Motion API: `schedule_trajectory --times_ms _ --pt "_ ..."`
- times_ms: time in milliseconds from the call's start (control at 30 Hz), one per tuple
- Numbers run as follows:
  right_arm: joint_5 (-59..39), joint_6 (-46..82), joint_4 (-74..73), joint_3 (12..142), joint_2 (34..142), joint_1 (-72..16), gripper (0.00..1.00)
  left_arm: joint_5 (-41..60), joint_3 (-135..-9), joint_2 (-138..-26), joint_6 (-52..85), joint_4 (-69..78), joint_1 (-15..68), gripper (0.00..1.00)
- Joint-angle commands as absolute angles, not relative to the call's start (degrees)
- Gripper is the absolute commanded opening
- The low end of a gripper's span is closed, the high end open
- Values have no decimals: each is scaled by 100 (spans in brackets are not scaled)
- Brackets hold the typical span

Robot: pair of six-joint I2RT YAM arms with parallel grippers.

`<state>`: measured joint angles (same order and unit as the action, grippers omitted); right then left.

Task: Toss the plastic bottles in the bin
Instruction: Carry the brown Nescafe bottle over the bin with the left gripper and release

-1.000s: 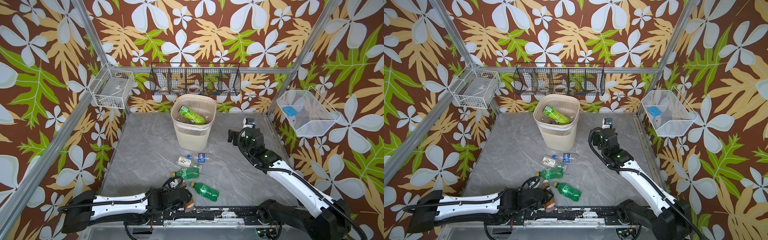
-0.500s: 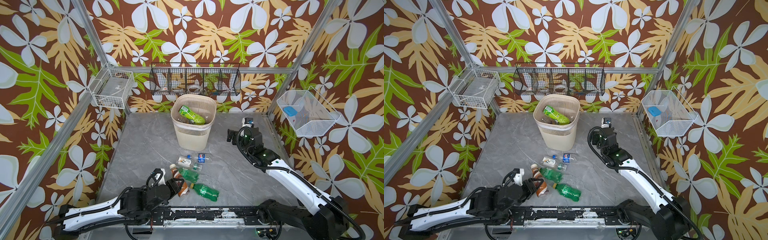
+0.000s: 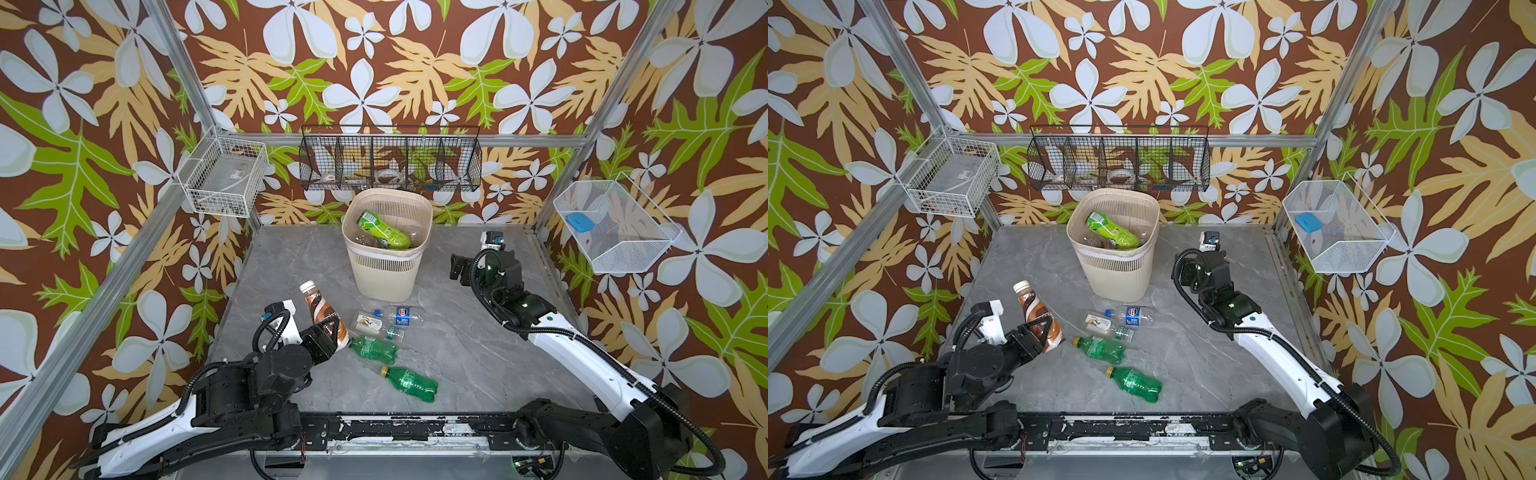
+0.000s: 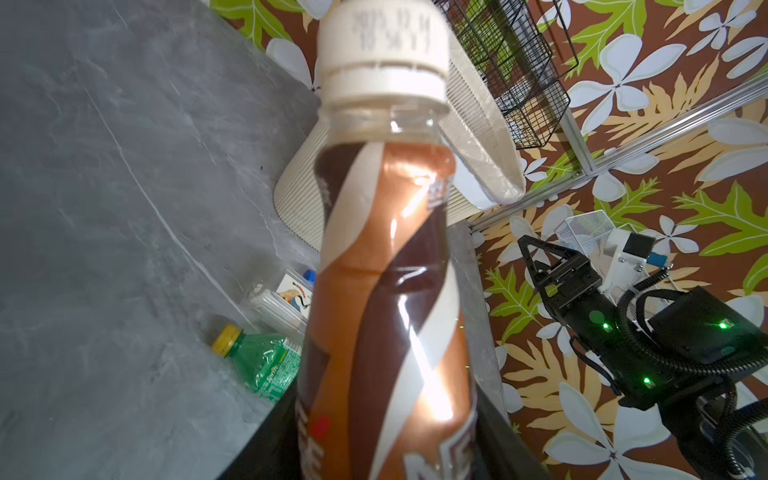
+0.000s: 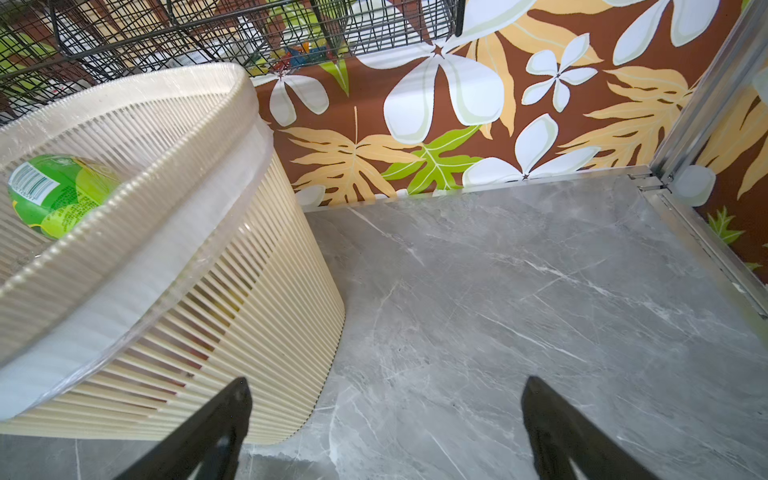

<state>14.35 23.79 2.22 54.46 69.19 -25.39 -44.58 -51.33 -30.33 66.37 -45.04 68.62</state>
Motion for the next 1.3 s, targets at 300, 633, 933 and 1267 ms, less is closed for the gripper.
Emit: schedule_trajectory --times_ms 300,633,933,1267 --pt "1392 2392 129 5529 6909 -2531 100 -1085 -5681 -4468 3999 -2594 3855 49" --pt "1639 2303 345 5396 6612 -2514 100 317 -9147 -7640 2086 -2944 3173 50" --pt "1670 2294 481 5371 6464 -2507 100 238 -12406 -10325 1221 -4301 2971 51" --pt "1739 2252 550 5293 6324 -2496 100 655 -12944 -11033 1417 -4371 2944 51"
